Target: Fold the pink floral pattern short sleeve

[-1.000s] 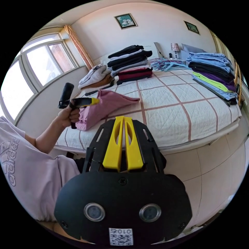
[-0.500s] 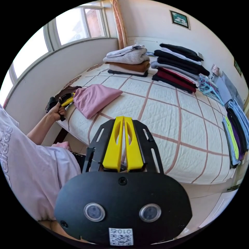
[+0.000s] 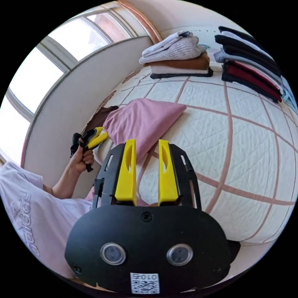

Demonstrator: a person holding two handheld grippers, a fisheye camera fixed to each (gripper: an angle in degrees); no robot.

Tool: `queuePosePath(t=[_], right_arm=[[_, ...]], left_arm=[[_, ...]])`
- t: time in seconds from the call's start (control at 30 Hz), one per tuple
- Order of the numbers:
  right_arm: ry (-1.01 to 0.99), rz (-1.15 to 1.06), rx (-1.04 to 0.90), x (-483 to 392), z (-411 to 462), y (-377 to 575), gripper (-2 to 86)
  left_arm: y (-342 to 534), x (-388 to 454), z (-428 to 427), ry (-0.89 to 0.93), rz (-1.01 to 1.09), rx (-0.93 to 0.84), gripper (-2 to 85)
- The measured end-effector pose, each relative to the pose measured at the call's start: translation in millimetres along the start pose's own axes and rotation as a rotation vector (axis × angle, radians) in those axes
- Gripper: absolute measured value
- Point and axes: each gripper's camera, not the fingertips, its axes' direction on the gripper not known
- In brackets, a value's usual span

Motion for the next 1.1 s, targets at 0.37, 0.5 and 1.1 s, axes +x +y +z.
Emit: queuePosePath(t=[0.37, 0.5, 1.1], right_arm=[[-0.133, 0.154, -0.045, 40, 32, -50, 5.7], [-0.159, 0.103, -0.06, 45, 23, -53, 4.8], [-0.302, 0.136, -0.103, 105, 34, -66, 5.9]], left_arm=[[-6, -12, 12, -0.057, 0.049, -0.069, 3.6], [4, -15, -3, -0.081, 0.071, -0.095, 3.4], [72, -8, 60, 0.139, -0.015, -0.382, 13.9]])
